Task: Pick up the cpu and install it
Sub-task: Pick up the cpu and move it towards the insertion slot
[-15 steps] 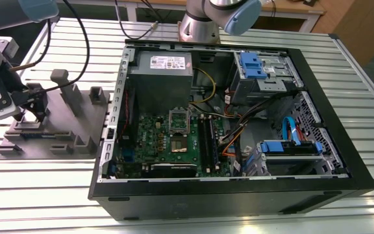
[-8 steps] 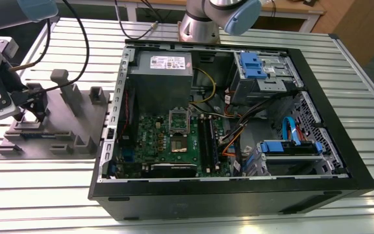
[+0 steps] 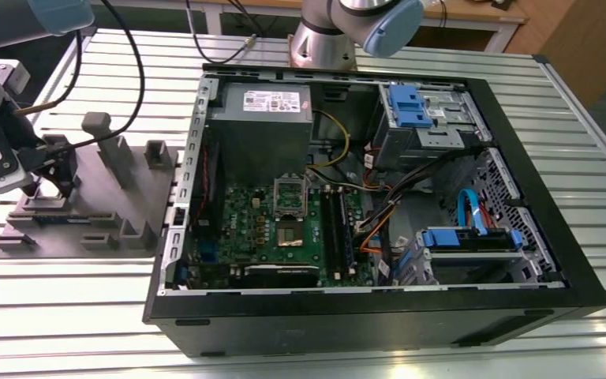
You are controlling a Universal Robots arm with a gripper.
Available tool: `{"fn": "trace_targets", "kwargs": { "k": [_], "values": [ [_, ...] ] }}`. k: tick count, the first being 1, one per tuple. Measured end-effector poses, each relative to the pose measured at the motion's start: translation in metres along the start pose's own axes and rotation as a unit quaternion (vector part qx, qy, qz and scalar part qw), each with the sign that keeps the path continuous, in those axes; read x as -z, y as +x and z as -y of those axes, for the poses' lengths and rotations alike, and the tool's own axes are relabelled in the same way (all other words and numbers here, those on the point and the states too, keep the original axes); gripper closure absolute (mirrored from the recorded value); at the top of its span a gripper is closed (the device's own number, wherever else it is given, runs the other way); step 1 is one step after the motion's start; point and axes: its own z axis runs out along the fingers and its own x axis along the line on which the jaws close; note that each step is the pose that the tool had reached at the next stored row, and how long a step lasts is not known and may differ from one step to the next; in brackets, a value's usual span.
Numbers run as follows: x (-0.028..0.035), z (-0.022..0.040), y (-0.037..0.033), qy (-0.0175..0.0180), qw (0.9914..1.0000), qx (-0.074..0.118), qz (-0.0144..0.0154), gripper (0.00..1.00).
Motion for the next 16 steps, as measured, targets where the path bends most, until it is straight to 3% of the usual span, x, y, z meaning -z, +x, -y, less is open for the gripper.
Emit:
{"fn": "trace_targets", "kwargs": {
  "k": [3, 4, 10, 16],
  "values": [
    [0.0000, 0.0000, 0.0000, 0.0000, 1.00000, 0.000, 0.0000, 0.45],
    [0.0000, 0.0000, 0.0000, 0.0000, 1.00000, 0.000, 0.0000, 0.52],
    [0.0005, 0.0000, 0.0000, 0.0000, 1.00000, 0.000, 0.0001, 0.53],
    [0.0067, -0.0003, 0.0000, 0.0000, 1.00000, 0.000, 0.0000, 0.53]
  ]
}}
